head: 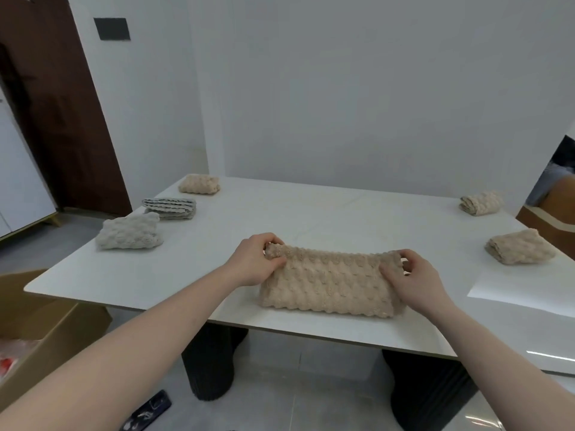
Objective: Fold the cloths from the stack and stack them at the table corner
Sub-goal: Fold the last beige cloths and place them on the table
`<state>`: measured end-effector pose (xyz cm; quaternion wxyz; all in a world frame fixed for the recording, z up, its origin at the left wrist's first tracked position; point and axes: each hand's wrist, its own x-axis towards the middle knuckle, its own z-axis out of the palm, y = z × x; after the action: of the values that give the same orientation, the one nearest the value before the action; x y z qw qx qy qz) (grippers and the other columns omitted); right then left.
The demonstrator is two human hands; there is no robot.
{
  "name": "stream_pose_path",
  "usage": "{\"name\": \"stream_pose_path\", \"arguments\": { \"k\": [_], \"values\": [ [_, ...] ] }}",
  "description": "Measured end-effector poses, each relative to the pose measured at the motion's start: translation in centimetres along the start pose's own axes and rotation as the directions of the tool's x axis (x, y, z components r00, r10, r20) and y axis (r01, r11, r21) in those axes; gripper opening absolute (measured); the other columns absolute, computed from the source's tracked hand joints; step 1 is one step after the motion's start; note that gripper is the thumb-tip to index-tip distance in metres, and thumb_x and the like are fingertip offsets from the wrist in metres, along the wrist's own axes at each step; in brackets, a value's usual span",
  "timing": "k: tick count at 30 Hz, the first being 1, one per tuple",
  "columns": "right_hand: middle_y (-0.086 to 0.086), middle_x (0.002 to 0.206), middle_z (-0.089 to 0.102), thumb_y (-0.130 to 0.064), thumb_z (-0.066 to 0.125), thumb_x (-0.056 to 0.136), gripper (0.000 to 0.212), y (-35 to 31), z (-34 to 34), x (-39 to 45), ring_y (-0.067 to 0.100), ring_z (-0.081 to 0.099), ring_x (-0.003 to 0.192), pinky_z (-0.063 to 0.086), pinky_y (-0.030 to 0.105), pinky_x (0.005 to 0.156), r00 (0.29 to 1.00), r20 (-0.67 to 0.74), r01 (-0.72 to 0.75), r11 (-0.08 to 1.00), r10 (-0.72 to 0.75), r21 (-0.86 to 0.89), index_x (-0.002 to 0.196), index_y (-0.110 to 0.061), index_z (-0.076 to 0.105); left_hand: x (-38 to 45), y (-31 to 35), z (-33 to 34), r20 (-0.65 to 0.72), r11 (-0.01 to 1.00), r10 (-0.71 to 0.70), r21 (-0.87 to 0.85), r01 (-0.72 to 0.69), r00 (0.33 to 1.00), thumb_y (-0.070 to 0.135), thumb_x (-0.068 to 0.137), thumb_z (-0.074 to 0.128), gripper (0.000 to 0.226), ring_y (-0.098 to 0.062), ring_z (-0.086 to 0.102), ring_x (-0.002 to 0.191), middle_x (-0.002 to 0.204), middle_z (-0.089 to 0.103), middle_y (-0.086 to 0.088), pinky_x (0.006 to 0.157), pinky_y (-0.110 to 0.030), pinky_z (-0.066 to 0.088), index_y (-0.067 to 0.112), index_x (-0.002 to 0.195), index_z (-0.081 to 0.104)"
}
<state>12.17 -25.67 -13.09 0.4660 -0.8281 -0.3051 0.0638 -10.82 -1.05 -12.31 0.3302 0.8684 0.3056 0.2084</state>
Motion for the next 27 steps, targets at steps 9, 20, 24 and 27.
{"name": "stream_pose_path", "arguments": {
  "k": [9, 20, 24, 27],
  "values": [
    [-0.005, 0.115, 0.065, -0.043, 0.069, 0.092, 0.059, 0.9, 1.8, 2.6, 0.021, 0.067, 0.096, 0.054, 0.045, 0.092, 0.995, 0.012, -0.093, 0.99, 0.095, -0.108, 0.141, -0.027, 0.042, 2.4, -1.5, 2.8, -0.031, 0.966, -0.029, 0.254, 0.036, 0.999, 0.038, 0.094, 0.066, 0.055, -0.016, 0.048, 0.13, 0.15, 0.045, 0.006, 0.109, -0.034, 0.043, 0.029, 0.146, 0.048],
    [-0.002, 0.148, 0.05, -0.06, 0.053, 0.093, 0.069, 3.3, 3.5, -0.3, 0.025, 0.04, 0.14, 0.03, 0.045, 0.115, 0.999, 0.027, -0.005, 0.877, 0.02, -0.48, 0.151, -0.025, 0.041, -2.7, 3.1, 9.8, 0.346, 0.842, 0.194, 0.422, -0.337, 0.918, 0.067, 0.1, 0.03, 0.071, -0.016, -0.009, 0.159, 0.174, -0.005, 0.007, 0.129, -0.044, -0.004, 0.037, 0.163, 0.017],
    [-0.001, 0.14, 0.056, -0.058, 0.06, 0.087, 0.085, 1.7, 2.3, 1.0, 0.027, 0.048, 0.135, 0.036, 0.046, 0.112, 0.981, 0.082, -0.127, 0.898, 0.177, -0.421, 0.157, -0.019, 0.032, -2.6, 2.9, 10.4, 0.352, 0.831, 0.161, 0.456, -0.319, 0.922, 0.075, 0.095, 0.021, 0.08, -0.016, -0.015, 0.159, 0.173, -0.012, 0.006, 0.129, -0.047, -0.006, 0.038, 0.164, 0.006],
    [0.003, 0.128, 0.062, -0.045, 0.073, 0.082, 0.095, 0.7, 1.4, 2.3, 0.026, 0.055, 0.128, 0.045, 0.036, 0.1, 0.939, 0.176, -0.221, 0.91, 0.296, -0.35, 0.159, -0.01, 0.028, -3.0, 2.9, 10.2, 0.366, 0.811, 0.144, 0.489, -0.322, 0.919, 0.076, 0.094, 0.021, 0.081, -0.017, -0.017, 0.158, 0.173, -0.012, 0.007, 0.128, -0.048, -0.009, 0.039, 0.164, 0.001]
  ]
}}
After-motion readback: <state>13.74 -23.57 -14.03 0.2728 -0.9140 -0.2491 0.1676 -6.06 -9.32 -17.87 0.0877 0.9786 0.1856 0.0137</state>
